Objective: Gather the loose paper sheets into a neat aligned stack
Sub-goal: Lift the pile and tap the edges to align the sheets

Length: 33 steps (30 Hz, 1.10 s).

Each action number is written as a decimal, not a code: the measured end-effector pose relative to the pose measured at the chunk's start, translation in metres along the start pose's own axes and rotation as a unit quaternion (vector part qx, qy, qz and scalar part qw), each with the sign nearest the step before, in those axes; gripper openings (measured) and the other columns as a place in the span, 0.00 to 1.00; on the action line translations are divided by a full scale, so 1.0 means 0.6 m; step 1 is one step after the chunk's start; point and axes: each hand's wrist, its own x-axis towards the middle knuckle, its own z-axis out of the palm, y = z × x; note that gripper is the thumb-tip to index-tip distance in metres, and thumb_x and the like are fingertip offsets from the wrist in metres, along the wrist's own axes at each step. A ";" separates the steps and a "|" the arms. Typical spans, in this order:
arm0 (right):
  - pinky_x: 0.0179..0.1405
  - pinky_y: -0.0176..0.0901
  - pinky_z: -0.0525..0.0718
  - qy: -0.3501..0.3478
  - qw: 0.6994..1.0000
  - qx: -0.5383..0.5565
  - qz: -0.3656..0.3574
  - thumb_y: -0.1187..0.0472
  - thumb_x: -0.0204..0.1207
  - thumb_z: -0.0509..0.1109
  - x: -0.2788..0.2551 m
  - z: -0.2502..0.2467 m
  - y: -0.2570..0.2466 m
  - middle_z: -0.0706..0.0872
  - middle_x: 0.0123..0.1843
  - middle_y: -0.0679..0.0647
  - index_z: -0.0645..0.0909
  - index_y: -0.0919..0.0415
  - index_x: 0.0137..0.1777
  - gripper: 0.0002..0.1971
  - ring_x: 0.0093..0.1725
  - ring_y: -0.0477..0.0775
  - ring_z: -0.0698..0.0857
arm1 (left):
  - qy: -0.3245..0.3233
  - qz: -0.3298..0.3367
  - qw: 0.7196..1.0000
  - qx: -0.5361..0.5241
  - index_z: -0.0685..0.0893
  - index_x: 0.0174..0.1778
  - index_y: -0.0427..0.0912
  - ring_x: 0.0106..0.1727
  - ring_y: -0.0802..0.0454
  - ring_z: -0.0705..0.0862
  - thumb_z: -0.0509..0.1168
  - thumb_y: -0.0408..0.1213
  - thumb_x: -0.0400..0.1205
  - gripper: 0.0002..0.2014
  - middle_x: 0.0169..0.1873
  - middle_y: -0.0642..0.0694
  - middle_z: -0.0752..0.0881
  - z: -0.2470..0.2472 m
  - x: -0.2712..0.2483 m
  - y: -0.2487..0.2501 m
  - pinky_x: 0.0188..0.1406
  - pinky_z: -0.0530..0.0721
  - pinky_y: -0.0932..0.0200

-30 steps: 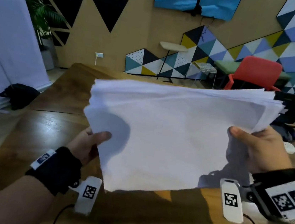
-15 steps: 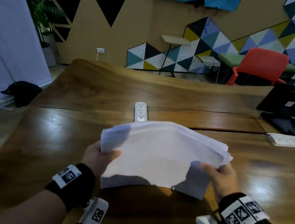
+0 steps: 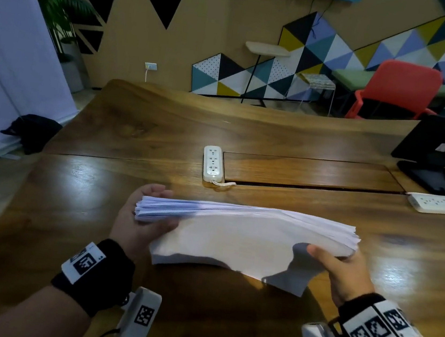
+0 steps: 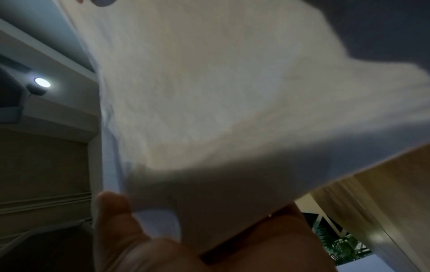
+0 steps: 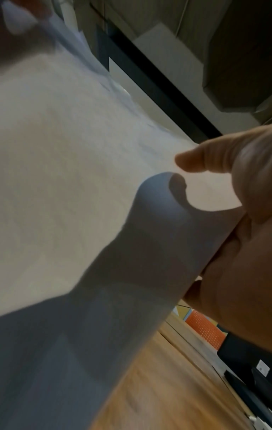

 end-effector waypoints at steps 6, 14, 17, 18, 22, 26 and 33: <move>0.42 0.36 0.87 0.008 0.997 0.070 -0.012 0.49 0.48 0.84 0.010 0.001 0.003 0.92 0.37 0.43 0.79 0.56 0.51 0.30 0.44 0.41 0.90 | 0.061 0.059 0.996 -0.042 0.84 0.40 0.54 0.41 0.63 0.87 0.74 0.69 0.46 0.31 0.44 0.53 0.87 0.024 -0.002 0.013 0.35 0.84 0.71; 0.29 0.25 0.81 0.123 0.985 0.088 -0.078 0.31 0.33 0.81 0.017 0.038 -0.027 0.87 0.26 0.39 0.77 0.51 0.37 0.35 0.28 0.34 0.84 | 0.168 -0.017 0.985 -0.019 0.85 0.26 0.48 0.37 0.54 0.84 0.72 0.39 0.71 0.08 0.30 0.52 0.89 0.038 0.009 0.017 0.33 0.77 0.62; 0.36 0.28 0.79 0.139 0.984 0.064 -0.096 0.29 0.35 0.80 0.022 0.041 -0.029 0.85 0.32 0.40 0.77 0.48 0.37 0.33 0.33 0.35 0.81 | 0.173 -0.004 0.985 -0.025 0.85 0.29 0.50 0.41 0.49 0.83 0.72 0.51 0.68 0.09 0.30 0.54 0.89 0.035 0.011 0.024 0.40 0.79 0.54; 0.38 0.31 0.78 0.136 0.984 0.057 -0.100 0.30 0.35 0.80 0.022 0.041 -0.029 0.83 0.35 0.41 0.78 0.47 0.38 0.33 0.35 0.37 0.80 | 0.145 0.012 0.988 -0.044 0.85 0.30 0.53 0.44 0.50 0.85 0.74 0.57 0.60 0.13 0.35 0.55 0.90 0.032 0.010 0.026 0.42 0.81 0.52; 0.31 0.27 0.82 0.101 0.987 0.057 -0.112 0.33 0.36 0.83 0.022 0.039 -0.029 0.87 0.32 0.39 0.80 0.45 0.40 0.32 0.32 0.35 0.83 | 0.027 0.091 0.994 0.047 0.84 0.37 0.66 0.58 0.52 0.85 0.78 0.58 0.52 0.18 0.56 0.56 0.84 0.019 -0.006 0.023 0.44 0.87 0.63; 0.30 0.26 0.82 0.085 0.987 0.058 -0.121 0.35 0.36 0.83 0.020 0.041 -0.033 0.87 0.31 0.37 0.78 0.46 0.41 0.33 0.32 0.34 0.84 | 0.060 0.099 0.991 0.070 0.86 0.30 0.56 0.51 0.62 0.85 0.71 0.49 0.62 0.05 0.45 0.64 0.89 0.025 -0.007 0.021 0.43 0.83 0.69; 0.31 0.25 0.82 0.096 0.988 0.063 -0.101 0.33 0.36 0.82 0.017 0.038 -0.038 0.88 0.26 0.43 0.76 0.50 0.38 0.33 0.29 0.37 0.85 | 0.115 0.005 0.993 0.024 0.77 0.19 0.48 0.47 0.52 0.84 0.70 0.28 0.69 0.16 0.42 0.51 0.87 0.022 0.008 0.016 0.44 0.77 0.55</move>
